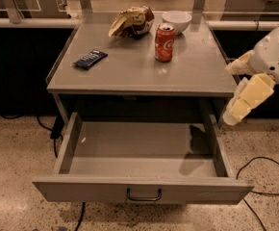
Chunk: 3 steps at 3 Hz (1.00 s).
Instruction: Place coke can into top drawer
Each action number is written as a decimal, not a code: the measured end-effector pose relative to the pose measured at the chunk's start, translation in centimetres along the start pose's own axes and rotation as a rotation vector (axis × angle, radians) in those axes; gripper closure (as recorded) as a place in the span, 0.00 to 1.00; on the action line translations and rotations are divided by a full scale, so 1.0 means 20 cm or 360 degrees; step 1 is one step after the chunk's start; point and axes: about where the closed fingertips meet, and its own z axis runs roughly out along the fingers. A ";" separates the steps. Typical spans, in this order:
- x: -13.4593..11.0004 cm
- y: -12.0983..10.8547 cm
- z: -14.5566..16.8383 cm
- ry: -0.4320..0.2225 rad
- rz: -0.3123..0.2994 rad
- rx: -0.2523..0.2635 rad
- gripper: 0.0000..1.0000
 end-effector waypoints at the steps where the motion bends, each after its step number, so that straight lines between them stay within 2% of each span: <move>1: 0.08 0.05 0.07 -0.0345 0.0136 0.0040 0.00; 2: 0.12 0.02 -0.05 -0.0506 0.0253 0.0173 0.00; 3: 0.12 0.02 -0.05 -0.0502 0.0251 0.0172 0.00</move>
Offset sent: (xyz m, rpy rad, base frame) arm -0.0104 0.0006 -0.0177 0.1667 -0.0345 -0.0725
